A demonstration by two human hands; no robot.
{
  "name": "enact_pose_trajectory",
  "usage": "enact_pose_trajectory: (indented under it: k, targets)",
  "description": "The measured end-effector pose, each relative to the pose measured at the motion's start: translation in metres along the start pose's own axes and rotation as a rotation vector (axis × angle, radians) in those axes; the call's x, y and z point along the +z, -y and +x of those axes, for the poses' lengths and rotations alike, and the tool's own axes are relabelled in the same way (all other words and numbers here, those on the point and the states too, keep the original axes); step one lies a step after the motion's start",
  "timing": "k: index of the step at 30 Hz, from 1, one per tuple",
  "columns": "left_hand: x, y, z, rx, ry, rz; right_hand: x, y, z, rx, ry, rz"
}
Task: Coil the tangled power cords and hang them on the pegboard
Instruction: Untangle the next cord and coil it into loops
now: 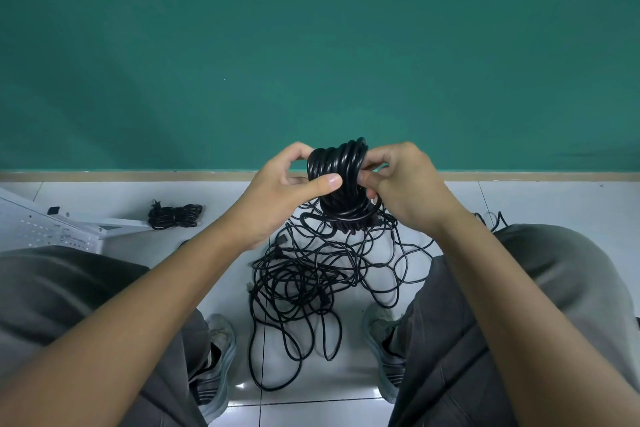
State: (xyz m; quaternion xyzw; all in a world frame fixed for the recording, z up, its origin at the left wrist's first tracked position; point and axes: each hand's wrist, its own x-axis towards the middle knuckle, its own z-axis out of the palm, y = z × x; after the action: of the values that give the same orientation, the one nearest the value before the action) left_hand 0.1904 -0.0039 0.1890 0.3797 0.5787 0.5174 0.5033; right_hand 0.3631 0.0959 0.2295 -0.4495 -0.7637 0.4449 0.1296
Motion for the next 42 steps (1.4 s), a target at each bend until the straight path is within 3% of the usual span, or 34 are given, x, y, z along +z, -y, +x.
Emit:
enact_pose_trajectory:
  k: [5,9,16,24,31,39,42]
  targets:
    - [-0.002,0.002,0.002,-0.031,-0.052,-0.119,0.0,-0.009,0.001,-0.002,0.027,0.383]
    - [-0.004,0.0,0.002,-0.074,-0.057,-0.272,-0.004,-0.01,0.001,-0.011,0.191,0.581]
    - [-0.005,-0.001,-0.002,-0.132,-0.037,-0.369,0.001,-0.009,-0.001,-0.127,0.208,0.339]
    - [-0.002,0.0,-0.003,-0.18,-0.036,-0.441,0.001,-0.018,-0.001,-0.085,0.348,0.142]
    - [-0.012,-0.004,0.003,-0.204,-0.04,-0.563,0.001,-0.013,-0.003,-0.178,0.045,0.262]
    - [-0.018,-0.009,0.006,-0.143,0.007,-0.628,0.018,-0.011,-0.003,-0.186,-0.164,0.439]
    - [-0.016,-0.005,0.009,-0.107,-0.057,-0.654,0.024,-0.008,-0.001,-0.168,-0.231,0.537]
